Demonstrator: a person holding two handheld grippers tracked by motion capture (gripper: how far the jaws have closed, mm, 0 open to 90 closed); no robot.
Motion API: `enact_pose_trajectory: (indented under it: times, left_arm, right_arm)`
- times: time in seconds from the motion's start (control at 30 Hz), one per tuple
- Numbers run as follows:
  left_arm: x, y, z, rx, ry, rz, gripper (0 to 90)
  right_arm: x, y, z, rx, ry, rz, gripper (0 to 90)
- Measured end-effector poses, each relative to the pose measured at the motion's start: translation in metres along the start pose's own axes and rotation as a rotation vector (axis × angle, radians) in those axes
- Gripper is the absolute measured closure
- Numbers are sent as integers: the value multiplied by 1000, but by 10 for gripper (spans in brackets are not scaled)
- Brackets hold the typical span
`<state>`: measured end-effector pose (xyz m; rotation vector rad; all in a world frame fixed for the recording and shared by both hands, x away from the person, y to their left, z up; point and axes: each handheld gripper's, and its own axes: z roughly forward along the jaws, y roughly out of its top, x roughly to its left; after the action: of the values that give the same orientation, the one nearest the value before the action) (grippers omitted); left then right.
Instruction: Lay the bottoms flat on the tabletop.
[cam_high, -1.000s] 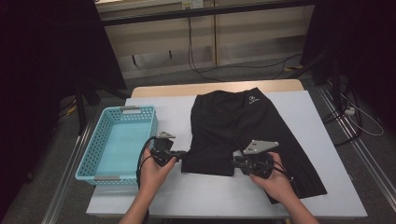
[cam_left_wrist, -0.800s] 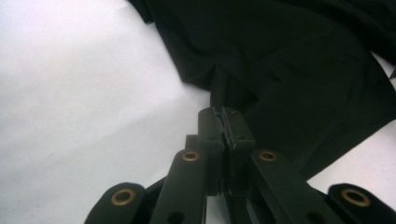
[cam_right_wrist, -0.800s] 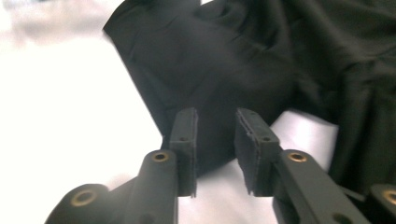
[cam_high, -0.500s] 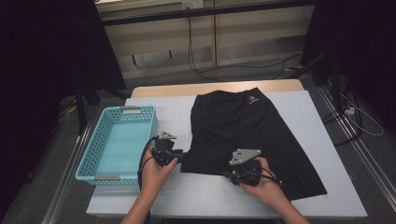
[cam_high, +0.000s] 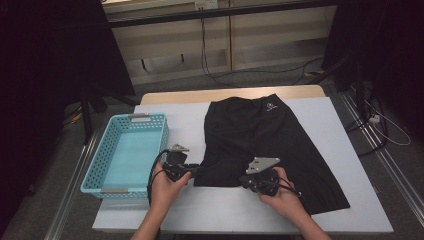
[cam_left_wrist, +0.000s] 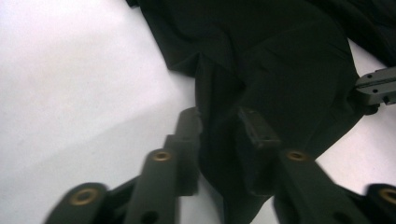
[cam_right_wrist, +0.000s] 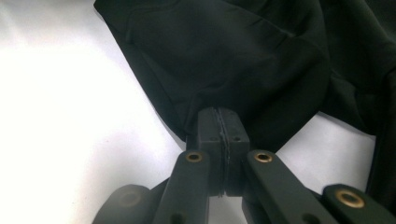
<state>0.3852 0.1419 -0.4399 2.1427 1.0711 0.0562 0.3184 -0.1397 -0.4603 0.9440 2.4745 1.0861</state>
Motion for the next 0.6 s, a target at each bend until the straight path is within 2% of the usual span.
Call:
enact_pose_trajectory:
  times: [0.03, 0.1, 0.2, 0.27, 0.37, 0.43, 0.53, 0.57, 0.6]
  left_arm:
    - [-1, 0, 0, 19, -14, -8, 811]
    - [-6, 1, -2, 25, -42, -19, 889]
    - [-14, 2, -8, 28, -49, -1, 898]
    - [-17, 2, -8, 36, -47, 18, 898]
    - [-16, 0, -5, 55, -36, 6, 892]
    - [-16, 2, -6, 54, -19, 16, 871]
    - [-16, 7, -8, 6, -2, 32, 734]
    - [-16, 8, -7, -18, 2, 22, 717]
    - [-14, 9, -6, -19, 5, 35, 667]
  right_arm:
    - [0, 0, -2, -2, 8, 5, 900]
    - [-1, 0, -8, -9, 22, 7, 900]
    - [-3, -1, -23, -36, 40, 13, 900]
    - [-4, -3, -34, -67, 82, 36, 900]
    - [-4, -4, -42, -74, 76, 18, 892]
    - [-5, -6, -41, -66, 77, 16, 832]
    - [-7, -7, -37, -75, 60, 15, 702]
    - [-7, -7, -37, -90, 58, 28, 656]
    - [-8, -6, -38, -98, 48, 43, 648]
